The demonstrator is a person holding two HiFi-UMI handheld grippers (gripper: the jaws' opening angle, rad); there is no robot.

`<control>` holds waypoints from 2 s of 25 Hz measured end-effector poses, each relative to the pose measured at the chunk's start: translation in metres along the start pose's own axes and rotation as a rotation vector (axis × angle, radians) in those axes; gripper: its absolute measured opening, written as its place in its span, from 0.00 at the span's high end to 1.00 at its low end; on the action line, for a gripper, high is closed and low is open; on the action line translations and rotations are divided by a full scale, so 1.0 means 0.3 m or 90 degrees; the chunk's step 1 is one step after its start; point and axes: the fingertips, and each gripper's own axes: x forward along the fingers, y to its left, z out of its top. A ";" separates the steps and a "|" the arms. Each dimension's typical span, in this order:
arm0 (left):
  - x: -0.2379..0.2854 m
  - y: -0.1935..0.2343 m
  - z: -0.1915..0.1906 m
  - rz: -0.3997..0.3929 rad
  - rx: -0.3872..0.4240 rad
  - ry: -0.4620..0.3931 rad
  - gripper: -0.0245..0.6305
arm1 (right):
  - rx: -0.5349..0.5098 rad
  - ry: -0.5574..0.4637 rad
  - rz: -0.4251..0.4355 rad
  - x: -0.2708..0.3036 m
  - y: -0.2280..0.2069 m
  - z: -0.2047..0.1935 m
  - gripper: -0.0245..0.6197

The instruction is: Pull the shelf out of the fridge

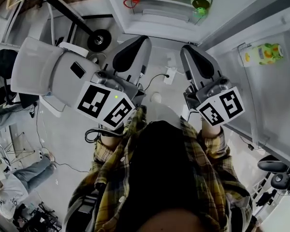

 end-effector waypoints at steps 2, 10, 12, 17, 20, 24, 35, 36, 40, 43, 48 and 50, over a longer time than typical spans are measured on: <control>0.019 0.015 -0.004 0.009 0.003 0.003 0.96 | 0.007 0.005 0.005 0.016 -0.022 -0.010 0.93; 0.085 0.099 0.011 0.019 -0.002 0.015 0.96 | 0.027 0.013 0.001 0.105 -0.089 -0.018 0.93; 0.113 0.125 0.020 0.009 -0.001 0.018 0.96 | 0.029 0.011 -0.007 0.137 -0.111 -0.015 0.93; 0.206 0.194 0.058 -0.027 0.004 0.023 0.96 | 0.026 0.003 -0.035 0.222 -0.160 0.002 0.93; 0.275 0.218 0.066 -0.065 0.006 0.032 0.96 | 0.019 -0.007 -0.063 0.257 -0.197 0.017 0.93; 0.397 0.291 0.102 -0.117 0.011 0.042 0.96 | 0.013 -0.023 -0.104 0.359 -0.279 0.045 0.93; 0.590 0.427 0.194 -0.214 0.020 0.059 0.96 | -0.009 -0.071 -0.191 0.554 -0.429 0.145 0.93; 0.610 0.426 0.198 -0.221 0.020 0.061 0.96 | -0.011 -0.073 -0.199 0.556 -0.447 0.157 0.93; 0.655 0.416 0.192 -0.250 0.023 0.070 0.96 | -0.014 -0.079 -0.230 0.556 -0.495 0.164 0.93; 0.660 0.430 0.187 -0.266 0.022 0.075 0.96 | -0.014 -0.076 -0.242 0.578 -0.498 0.154 0.93; 0.720 0.397 0.165 -0.271 0.021 0.079 0.96 | -0.018 -0.076 -0.248 0.559 -0.568 0.172 0.93; 0.745 0.386 0.162 -0.268 0.025 0.079 0.96 | -0.022 -0.074 -0.244 0.559 -0.593 0.185 0.93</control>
